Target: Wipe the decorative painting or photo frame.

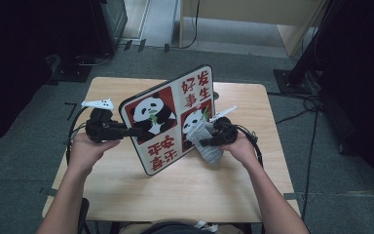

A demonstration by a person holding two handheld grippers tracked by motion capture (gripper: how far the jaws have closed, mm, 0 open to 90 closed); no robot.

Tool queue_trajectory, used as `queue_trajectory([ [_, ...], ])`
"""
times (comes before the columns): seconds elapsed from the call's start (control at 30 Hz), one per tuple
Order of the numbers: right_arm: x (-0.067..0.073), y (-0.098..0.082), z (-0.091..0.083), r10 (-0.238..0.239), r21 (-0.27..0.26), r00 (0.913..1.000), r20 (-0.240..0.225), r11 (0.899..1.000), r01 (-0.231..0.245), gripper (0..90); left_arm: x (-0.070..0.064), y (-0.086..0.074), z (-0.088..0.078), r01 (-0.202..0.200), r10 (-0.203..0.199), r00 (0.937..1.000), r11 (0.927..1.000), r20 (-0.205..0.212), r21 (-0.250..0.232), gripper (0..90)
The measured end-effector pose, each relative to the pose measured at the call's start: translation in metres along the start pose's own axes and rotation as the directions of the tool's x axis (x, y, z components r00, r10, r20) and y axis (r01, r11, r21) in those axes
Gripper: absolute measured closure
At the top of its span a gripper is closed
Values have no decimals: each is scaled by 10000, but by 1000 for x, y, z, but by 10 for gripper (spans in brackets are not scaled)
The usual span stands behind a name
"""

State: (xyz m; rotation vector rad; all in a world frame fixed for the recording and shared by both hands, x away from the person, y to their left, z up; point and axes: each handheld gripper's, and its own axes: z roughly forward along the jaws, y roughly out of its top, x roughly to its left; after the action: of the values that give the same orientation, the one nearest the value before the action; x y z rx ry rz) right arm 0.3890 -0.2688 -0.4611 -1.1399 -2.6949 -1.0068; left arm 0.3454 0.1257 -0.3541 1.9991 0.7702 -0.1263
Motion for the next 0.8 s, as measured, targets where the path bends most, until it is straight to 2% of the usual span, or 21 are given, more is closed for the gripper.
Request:
queue_trajectory([
  [0.43,-1,-8,7,64,215,10000,59,9997,-66,652,0,0,0,27,-28,10000,10000,-69,-22,777],
  [0.53,-1,-7,4,5,237,10000,84,9997,-7,655,0,0,0,53,-53,10000,10000,-83,-36,779],
  [0.8,1,-4,-8,227,240,9997,89,9995,-229,672,0,0,0,125,-126,9999,9999,-95,-81,779],
])
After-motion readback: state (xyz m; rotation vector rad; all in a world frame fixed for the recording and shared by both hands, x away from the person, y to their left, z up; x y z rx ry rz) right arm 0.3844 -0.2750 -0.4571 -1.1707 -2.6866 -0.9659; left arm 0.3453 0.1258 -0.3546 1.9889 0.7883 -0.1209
